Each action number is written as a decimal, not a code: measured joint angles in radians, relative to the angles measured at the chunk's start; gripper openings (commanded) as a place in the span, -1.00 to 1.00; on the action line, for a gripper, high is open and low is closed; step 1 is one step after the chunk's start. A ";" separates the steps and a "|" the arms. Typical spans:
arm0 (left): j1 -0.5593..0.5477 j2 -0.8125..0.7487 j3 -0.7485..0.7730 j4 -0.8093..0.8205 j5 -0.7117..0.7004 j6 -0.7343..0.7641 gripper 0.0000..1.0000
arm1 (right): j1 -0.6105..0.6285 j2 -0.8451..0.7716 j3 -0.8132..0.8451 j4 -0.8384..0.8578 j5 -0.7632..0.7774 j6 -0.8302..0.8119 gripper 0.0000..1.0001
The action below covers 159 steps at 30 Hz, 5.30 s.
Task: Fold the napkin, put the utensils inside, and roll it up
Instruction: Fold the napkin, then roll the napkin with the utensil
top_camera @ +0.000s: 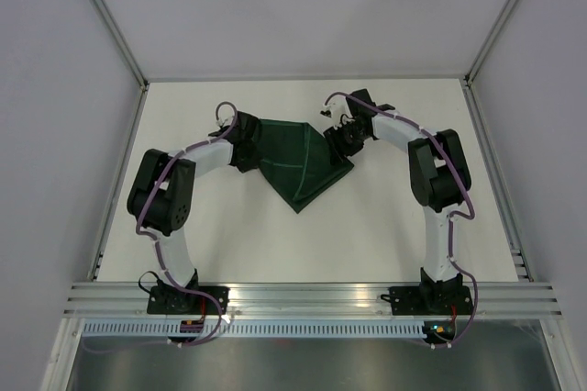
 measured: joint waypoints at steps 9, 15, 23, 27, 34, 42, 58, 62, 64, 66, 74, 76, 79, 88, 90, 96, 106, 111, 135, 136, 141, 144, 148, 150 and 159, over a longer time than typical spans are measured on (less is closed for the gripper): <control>0.000 0.074 0.099 -0.021 0.013 0.007 -0.95 | 0.000 -0.060 -0.099 0.015 -0.030 -0.001 0.03; 0.001 0.124 0.175 -0.044 0.032 0.035 -0.95 | 0.000 -0.120 -0.185 -0.002 -0.048 -0.007 0.03; 0.001 0.210 0.311 -0.105 0.078 0.096 -0.95 | 0.001 -0.188 -0.283 -0.055 -0.089 -0.033 0.03; 0.001 0.250 0.377 -0.131 0.098 0.120 -0.95 | 0.004 -0.207 -0.312 -0.084 -0.111 -0.047 0.03; -0.001 0.302 0.464 -0.173 0.126 0.150 -0.95 | 0.017 -0.220 -0.341 -0.130 -0.159 -0.048 0.04; -0.004 0.346 0.534 -0.193 0.166 0.171 -0.83 | 0.022 -0.220 -0.353 -0.192 -0.233 -0.021 0.04; 0.062 0.209 0.549 -0.195 0.240 0.229 0.06 | -0.010 -0.403 -0.319 -0.206 -0.151 0.055 0.41; 0.091 0.057 0.549 -0.157 0.268 0.245 0.07 | -0.012 -0.446 -0.270 -0.183 -0.047 -0.030 0.43; 0.090 -0.021 0.549 -0.131 0.279 0.249 0.09 | -0.005 -0.457 -0.245 -0.163 -0.010 -0.096 0.42; 0.076 -0.091 0.545 -0.108 0.287 0.256 0.11 | 0.012 -0.469 -0.242 -0.137 0.012 -0.148 0.42; 0.027 -0.476 0.200 -0.004 0.310 0.285 0.25 | 0.247 -0.607 -0.526 0.122 0.108 -0.301 0.42; 0.029 -0.580 0.109 -0.016 0.298 0.293 0.31 | 0.312 -0.607 -0.578 0.164 0.117 -0.318 0.41; 0.030 -0.706 0.055 -0.034 0.286 0.303 0.33 | 0.371 -0.595 -0.604 0.201 0.146 -0.325 0.40; 0.030 -0.850 0.038 -0.034 0.286 0.316 0.37 | 0.474 -0.549 -0.609 0.308 0.201 -0.325 0.38; 0.030 -0.847 0.029 -0.036 0.286 0.319 0.37 | 0.488 -0.538 -0.621 0.326 0.211 -0.325 0.37; 0.030 -0.842 0.022 -0.040 0.286 0.330 0.38 | 0.508 -0.516 -0.665 0.364 0.229 -0.325 0.36; 0.030 -0.845 -0.024 -0.039 0.286 0.351 0.38 | 0.525 -0.472 -0.713 0.465 0.286 -0.333 0.14; 0.030 -0.846 -0.084 -0.035 0.286 0.353 0.37 | 0.526 -0.466 -0.719 0.484 0.298 -0.343 -0.11; 0.019 -0.903 -0.244 0.108 0.334 0.402 0.21 | 0.464 -0.358 -0.536 0.262 0.158 -0.394 -0.82; 0.009 -0.911 -0.255 0.123 0.333 0.407 0.18 | 0.451 -0.346 -0.515 0.234 0.132 -0.396 -0.82; -0.084 -0.947 -0.327 0.217 0.291 0.453 0.07 | 0.376 -0.271 -0.398 0.087 -0.007 -0.401 -0.84; -0.152 -0.969 -0.383 0.284 0.243 0.491 -0.05 | 0.338 -0.233 -0.348 0.021 -0.074 -0.405 -0.85; -0.212 -1.019 -0.502 0.414 0.185 0.537 -0.18 | 0.300 -0.184 -0.293 -0.053 -0.148 -0.410 -0.86; -0.219 -1.050 -0.568 0.472 0.171 0.556 -0.17 | 0.286 -0.166 -0.271 -0.082 -0.177 -0.413 -0.85; -0.275 -1.035 -0.790 0.790 0.195 0.723 0.06 | 0.248 -0.102 -0.200 -0.190 -0.256 -0.420 -0.85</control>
